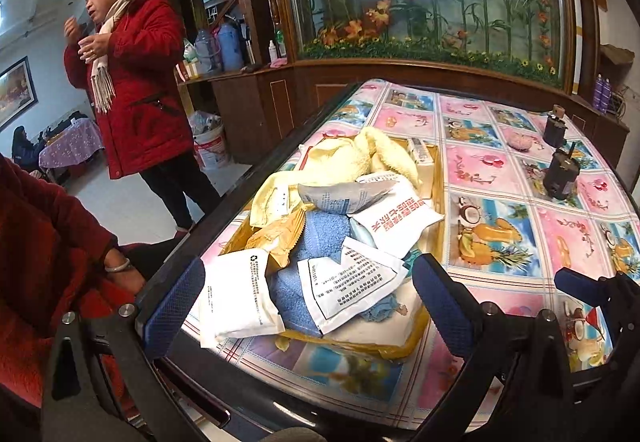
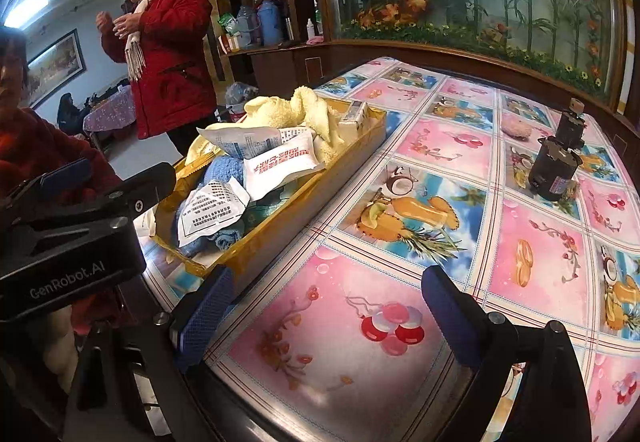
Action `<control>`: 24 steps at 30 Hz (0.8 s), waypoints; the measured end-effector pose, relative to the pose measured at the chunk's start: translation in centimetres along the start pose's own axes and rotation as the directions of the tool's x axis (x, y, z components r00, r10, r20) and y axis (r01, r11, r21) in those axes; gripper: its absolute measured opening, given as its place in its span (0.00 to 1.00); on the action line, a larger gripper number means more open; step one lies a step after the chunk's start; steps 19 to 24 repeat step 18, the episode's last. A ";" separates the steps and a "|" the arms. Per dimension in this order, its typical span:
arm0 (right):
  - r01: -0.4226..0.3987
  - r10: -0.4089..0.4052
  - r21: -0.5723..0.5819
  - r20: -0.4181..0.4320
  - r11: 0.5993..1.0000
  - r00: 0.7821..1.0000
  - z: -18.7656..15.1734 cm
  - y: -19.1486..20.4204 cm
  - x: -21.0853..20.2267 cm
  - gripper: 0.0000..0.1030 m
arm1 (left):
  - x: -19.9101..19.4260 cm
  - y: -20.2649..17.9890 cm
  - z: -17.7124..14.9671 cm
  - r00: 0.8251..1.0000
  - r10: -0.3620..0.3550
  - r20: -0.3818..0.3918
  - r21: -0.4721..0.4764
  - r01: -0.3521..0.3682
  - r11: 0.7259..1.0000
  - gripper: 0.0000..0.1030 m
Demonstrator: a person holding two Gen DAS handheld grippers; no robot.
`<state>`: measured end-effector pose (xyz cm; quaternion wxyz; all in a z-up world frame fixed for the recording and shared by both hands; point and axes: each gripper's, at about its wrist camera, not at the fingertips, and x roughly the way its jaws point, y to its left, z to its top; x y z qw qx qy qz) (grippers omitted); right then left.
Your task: Organize soft objects
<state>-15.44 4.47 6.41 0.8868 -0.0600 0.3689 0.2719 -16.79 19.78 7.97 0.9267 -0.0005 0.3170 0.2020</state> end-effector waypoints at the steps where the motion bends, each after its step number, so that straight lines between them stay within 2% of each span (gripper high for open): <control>1: 0.005 -0.005 -0.008 -0.006 1.000 1.000 0.1 0.1 0.4 0.93 | 0.5 0.1 0.1 1.000 0.003 -0.008 -0.004 -0.003 1.000 1.00; 13: -0.002 -0.001 -0.052 -0.051 0.999 0.999 1.3 0.5 3.2 0.93 | 3.7 0.7 0.8 0.998 0.015 -0.061 -0.012 -0.015 1.000 1.00; 16: -0.011 0.009 -0.038 -0.055 0.999 0.998 1.3 0.1 3.3 0.93 | 4.2 1.0 1.2 0.995 0.004 -0.098 -0.031 -0.007 1.000 1.00; 18: -0.012 0.011 -0.022 -0.055 1.000 0.998 1.3 -0.5 3.2 0.93 | 4.6 1.0 1.6 0.991 -0.035 -0.130 -0.043 0.029 0.999 1.00; 24: -0.012 0.011 -0.022 -0.055 1.000 0.998 1.3 -0.5 3.2 0.93 | 4.6 1.0 1.6 0.991 -0.035 -0.130 -0.043 0.029 0.999 1.00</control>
